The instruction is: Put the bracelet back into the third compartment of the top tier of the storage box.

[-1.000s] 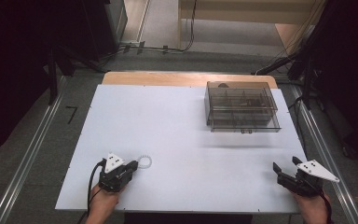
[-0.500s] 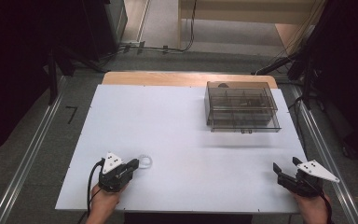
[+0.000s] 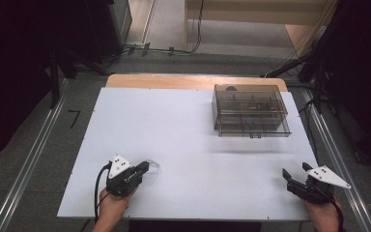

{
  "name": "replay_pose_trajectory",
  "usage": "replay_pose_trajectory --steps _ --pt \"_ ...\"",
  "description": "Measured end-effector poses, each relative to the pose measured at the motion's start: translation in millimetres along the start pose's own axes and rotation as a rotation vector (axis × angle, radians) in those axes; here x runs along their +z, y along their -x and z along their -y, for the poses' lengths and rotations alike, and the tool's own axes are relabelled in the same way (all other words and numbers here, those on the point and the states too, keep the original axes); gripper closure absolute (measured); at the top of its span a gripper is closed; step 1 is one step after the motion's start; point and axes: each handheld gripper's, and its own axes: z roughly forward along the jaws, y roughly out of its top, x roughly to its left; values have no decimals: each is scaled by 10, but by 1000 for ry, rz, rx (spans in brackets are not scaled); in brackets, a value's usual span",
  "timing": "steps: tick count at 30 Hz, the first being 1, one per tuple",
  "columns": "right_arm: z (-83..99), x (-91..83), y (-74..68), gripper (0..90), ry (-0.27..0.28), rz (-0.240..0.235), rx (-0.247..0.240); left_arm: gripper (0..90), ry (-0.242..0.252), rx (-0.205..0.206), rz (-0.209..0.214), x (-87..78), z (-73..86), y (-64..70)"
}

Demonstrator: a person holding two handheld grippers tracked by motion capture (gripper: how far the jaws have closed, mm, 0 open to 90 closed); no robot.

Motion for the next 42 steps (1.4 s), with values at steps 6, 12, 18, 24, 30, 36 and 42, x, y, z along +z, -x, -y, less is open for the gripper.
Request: replay_pose_trajectory --steps 6,12,18,24,30,36,42 --pt "1 -13 -3 231 3 0 3 852 -12 19 10 38 -35 66" --pt "3 -10 -16 232 -1 -5 -10 852 -4 39 23 162 -119 150" --pt "9 -15 -12 231 -3 -4 -8 853 15 33 46 248 -205 229" --pt "7 -14 -13 231 -2 -6 -10 854 28 47 70 292 -277 300" --pt "8 -10 -11 231 -5 -8 -6 854 36 41 80 336 -318 345" --pt "9 0 -18 231 -6 -9 -13 854 55 45 105 408 -378 457" --pt "9 1 -20 231 -6 -10 -14 854 65 69 149 511 -470 652"
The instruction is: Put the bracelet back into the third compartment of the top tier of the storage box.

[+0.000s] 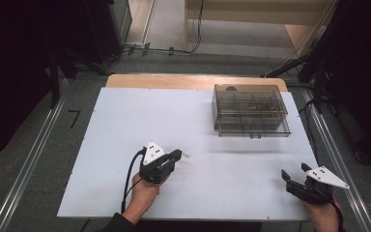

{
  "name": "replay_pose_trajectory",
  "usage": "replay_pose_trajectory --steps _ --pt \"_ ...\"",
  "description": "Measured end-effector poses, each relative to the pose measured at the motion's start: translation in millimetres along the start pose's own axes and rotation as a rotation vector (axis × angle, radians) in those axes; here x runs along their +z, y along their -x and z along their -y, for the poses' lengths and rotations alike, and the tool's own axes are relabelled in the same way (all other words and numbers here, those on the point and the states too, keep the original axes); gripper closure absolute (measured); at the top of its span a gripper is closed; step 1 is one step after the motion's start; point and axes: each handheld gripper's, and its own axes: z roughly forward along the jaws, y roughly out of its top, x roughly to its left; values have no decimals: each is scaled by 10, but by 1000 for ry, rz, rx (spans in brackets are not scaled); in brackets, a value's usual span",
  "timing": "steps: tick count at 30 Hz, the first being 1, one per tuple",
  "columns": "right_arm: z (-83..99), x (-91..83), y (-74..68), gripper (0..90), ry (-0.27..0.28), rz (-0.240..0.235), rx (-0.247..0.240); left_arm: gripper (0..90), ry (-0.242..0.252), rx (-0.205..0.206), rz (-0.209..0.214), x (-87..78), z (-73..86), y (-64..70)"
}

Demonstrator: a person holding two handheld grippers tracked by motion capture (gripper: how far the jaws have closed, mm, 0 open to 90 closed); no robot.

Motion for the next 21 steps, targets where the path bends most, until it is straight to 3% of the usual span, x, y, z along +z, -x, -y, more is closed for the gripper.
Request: replay_pose_trajectory --steps 21 --pt "-7 23 -1 232 -8 -6 -7 855 3 7 45 244 -86 212"
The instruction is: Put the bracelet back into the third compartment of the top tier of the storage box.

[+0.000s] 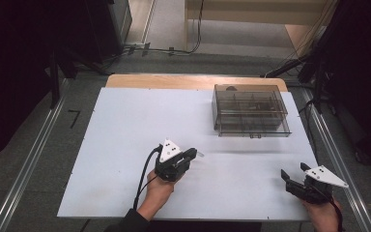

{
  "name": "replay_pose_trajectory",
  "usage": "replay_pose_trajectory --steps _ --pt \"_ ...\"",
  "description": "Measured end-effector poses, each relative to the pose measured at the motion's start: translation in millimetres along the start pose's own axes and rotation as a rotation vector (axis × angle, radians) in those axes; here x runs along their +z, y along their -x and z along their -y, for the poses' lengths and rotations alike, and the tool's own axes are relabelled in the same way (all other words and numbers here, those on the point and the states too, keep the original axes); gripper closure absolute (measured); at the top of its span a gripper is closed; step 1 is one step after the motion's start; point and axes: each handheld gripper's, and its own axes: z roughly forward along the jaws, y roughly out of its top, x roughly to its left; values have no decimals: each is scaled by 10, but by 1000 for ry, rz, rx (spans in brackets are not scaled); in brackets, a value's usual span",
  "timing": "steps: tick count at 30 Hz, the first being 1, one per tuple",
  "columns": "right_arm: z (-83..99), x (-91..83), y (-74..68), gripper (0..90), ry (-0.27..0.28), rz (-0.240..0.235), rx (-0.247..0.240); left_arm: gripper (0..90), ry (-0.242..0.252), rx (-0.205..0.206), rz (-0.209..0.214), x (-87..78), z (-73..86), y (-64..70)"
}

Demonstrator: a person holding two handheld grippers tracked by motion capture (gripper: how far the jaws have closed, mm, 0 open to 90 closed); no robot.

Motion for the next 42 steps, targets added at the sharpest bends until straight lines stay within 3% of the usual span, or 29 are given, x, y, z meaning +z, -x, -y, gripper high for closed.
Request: replay_pose_trajectory --steps 11,36,42 --pt "-2 3 -4 231 0 -3 -1 855 -31 7 -1 145 -46 91" --pt "-8 24 -18 244 -4 -9 0 855 -29 27 48 422 -160 270" --pt "-55 102 -80 247 -4 -35 -7 855 -39 23 56 507 -180 286"
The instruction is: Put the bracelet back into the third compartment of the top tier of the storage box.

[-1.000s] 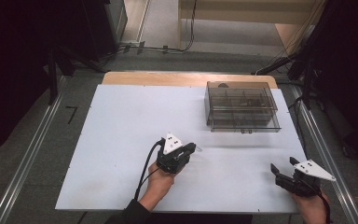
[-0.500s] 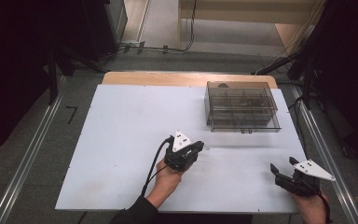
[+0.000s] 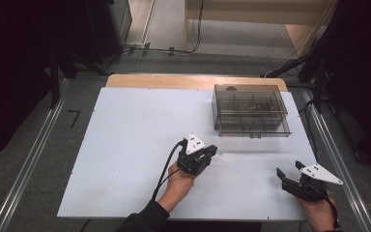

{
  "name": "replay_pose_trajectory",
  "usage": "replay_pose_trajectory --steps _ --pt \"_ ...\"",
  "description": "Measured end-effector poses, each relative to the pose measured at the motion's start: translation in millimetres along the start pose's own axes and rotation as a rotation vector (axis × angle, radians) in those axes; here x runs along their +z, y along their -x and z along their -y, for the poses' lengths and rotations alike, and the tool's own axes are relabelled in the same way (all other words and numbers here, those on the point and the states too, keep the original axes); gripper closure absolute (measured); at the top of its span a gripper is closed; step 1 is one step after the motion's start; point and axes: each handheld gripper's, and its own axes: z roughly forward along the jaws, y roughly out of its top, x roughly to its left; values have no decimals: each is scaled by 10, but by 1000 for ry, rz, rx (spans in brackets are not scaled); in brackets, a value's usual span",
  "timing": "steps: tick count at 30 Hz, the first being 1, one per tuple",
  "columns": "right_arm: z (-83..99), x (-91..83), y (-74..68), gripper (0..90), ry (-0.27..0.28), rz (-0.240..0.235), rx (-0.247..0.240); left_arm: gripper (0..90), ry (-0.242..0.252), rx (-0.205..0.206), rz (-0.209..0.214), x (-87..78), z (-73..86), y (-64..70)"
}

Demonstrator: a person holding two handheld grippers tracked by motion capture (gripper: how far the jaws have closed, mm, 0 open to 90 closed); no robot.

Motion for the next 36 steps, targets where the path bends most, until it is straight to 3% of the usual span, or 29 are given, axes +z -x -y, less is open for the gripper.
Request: replay_pose_trajectory --steps 7,27,36 --pt "-92 144 -46 271 6 -20 -5 854 -10 5 16 110 -48 58" --pt "-213 328 -97 350 0 -46 -18 855 -35 28 40 418 -130 221" --pt "-267 402 -134 393 -4 -74 -24 855 -24 41 50 527 -184 304"
